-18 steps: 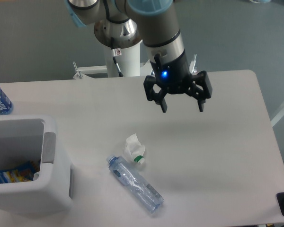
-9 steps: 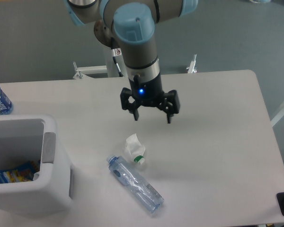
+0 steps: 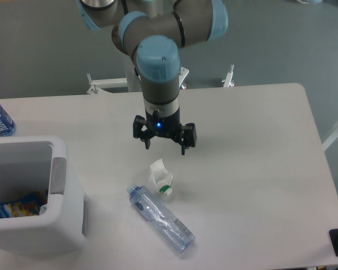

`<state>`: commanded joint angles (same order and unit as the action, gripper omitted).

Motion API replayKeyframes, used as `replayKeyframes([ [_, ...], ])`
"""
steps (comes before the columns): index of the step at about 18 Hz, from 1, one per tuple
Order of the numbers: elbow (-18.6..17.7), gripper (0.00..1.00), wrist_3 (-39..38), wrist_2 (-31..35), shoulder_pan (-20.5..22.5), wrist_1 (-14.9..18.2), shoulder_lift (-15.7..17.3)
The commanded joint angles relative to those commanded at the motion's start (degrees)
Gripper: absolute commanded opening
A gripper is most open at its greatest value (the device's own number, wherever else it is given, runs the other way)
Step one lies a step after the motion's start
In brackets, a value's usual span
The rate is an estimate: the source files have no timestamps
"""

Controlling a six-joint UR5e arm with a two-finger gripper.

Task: Place the trash in the trash can
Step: 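Move the open gripper over the crumpled white paper cup and lower, then close the gripper on the crumpled white paper cup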

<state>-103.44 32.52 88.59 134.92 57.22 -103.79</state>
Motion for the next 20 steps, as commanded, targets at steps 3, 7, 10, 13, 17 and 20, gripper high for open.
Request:
replayKeyframes([
  [3,0.17,1.0,-0.09,0.0,-1.06,-2.11,-3.35],
  [7,0.09,1.0,0.0,-0.09,-1.41,-4.13,-6.25],
  [10,0.17,1.0,0.0,-0.79,-1.76,-4.31,-7.39],
  [13,0.52,1.0,-0.26,-0.7,-1.85,-5.01,-8.62],
  [17,0.7,1.0,-0.88,-0.53,-1.85,-5.54,-9.33],
  [20,0.7,0.62,-1.23,-0.26,-1.85,-5.45,-9.42],
])
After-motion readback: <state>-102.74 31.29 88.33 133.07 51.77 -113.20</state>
